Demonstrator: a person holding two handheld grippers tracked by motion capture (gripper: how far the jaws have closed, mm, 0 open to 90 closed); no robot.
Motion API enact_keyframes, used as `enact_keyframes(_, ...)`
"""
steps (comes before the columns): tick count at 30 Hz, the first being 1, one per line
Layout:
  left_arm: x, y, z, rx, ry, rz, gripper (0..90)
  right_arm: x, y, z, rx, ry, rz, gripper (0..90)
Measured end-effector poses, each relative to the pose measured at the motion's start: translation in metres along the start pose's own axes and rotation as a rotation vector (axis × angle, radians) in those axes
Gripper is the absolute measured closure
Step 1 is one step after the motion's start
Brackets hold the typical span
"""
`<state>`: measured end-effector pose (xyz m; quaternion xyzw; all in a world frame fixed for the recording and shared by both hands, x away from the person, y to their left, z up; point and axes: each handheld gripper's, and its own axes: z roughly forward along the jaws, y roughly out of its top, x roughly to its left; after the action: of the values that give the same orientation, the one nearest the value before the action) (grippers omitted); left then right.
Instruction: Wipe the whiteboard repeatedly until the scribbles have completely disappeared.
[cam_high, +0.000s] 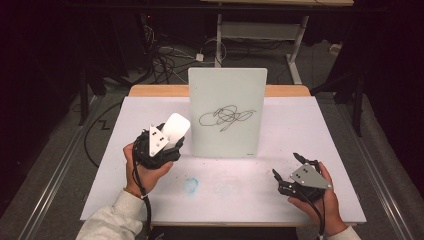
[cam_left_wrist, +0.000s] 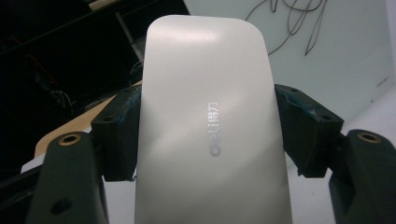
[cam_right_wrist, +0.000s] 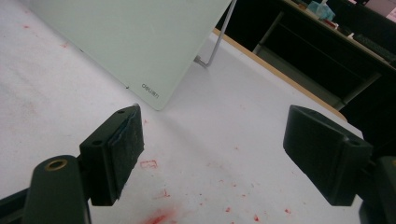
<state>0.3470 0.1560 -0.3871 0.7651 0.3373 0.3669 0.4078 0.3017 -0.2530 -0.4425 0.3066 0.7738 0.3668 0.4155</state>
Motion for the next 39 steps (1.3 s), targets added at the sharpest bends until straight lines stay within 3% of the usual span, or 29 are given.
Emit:
enact_keyframes(2, -0.003, 0.002, 0.001, 0.004, -0.004, -0.001, 28.8, -0.001, -0.001, 0.001, 0.007, 0.005, -0.006, 20.6)
enact_keyframes(5, -0.014, 0.010, 0.005, -0.017, 0.012, 0.069, 28.8, -0.001, -0.002, 0.001, 0.010, 0.006, -0.007, 20.7)
enact_keyframes(7, -0.019, 0.013, 0.009, -0.043, -0.001, 0.089, 28.8, -0.001, -0.002, 0.001, 0.009, 0.009, -0.007, 20.6)
enact_keyframes(11, -0.028, 0.020, 0.019, -0.073, -0.002, 0.106, 28.8, 0.002, -0.002, 0.002, 0.017, 0.021, -0.016, 20.6)
enact_keyframes(17, -0.041, 0.028, 0.036, -0.081, 0.046, 0.184, 28.8, 0.003, -0.002, 0.000, 0.014, 0.023, -0.024, 20.4)
enact_keyframes(20, -0.049, 0.028, 0.047, -0.074, 0.105, 0.229, 28.8, 0.003, -0.003, 0.002, 0.020, 0.032, -0.029, 20.8)
enact_keyframes(23, -0.055, 0.026, 0.056, -0.068, 0.131, 0.262, 28.8, 0.006, -0.003, 0.003, 0.029, 0.039, -0.039, 20.8)
enact_keyframes(33, -0.064, 0.019, 0.072, -0.058, 0.137, 0.300, 28.8, 0.006, -0.004, 0.003, 0.039, 0.047, -0.046, 20.8)
enact_keyframes(39, -0.079, 0.008, 0.081, -0.030, 0.161, 0.371, 28.8, 0.007, -0.005, 0.004, 0.046, 0.053, -0.056, 20.8)
